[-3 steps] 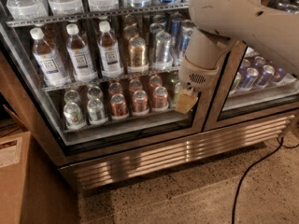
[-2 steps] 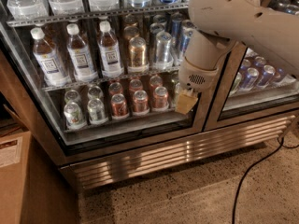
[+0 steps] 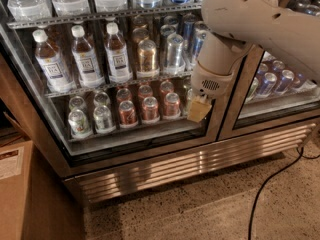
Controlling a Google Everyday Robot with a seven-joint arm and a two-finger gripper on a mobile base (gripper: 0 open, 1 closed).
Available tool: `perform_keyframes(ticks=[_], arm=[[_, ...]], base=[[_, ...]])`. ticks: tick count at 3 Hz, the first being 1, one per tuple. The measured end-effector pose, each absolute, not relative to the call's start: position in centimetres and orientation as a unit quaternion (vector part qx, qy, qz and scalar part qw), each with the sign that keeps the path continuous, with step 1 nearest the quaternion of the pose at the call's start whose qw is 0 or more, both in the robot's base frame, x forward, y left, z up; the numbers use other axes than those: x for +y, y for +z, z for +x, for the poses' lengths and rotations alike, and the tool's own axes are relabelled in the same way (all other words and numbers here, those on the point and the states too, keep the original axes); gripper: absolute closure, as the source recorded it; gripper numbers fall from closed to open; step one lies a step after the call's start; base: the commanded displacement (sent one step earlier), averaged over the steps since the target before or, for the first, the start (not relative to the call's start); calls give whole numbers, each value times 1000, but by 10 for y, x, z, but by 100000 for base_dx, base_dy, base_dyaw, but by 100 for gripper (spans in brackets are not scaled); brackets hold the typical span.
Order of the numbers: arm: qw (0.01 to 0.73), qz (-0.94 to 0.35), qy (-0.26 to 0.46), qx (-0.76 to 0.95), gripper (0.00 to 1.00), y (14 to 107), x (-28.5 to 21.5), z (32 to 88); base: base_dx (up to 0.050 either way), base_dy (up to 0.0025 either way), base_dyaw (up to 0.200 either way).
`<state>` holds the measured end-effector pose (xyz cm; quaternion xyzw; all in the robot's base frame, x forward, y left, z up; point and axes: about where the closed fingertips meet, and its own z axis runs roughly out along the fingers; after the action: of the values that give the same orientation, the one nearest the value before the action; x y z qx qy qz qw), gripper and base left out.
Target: Close left fridge door
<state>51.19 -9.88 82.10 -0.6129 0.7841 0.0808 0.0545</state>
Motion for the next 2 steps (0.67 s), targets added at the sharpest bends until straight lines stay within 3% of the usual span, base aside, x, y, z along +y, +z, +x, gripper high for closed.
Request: perform_keyframes(ticks=[2], arm=[[55,-613,81,784,0,821,-99,512]], base=[[0,0,0]])
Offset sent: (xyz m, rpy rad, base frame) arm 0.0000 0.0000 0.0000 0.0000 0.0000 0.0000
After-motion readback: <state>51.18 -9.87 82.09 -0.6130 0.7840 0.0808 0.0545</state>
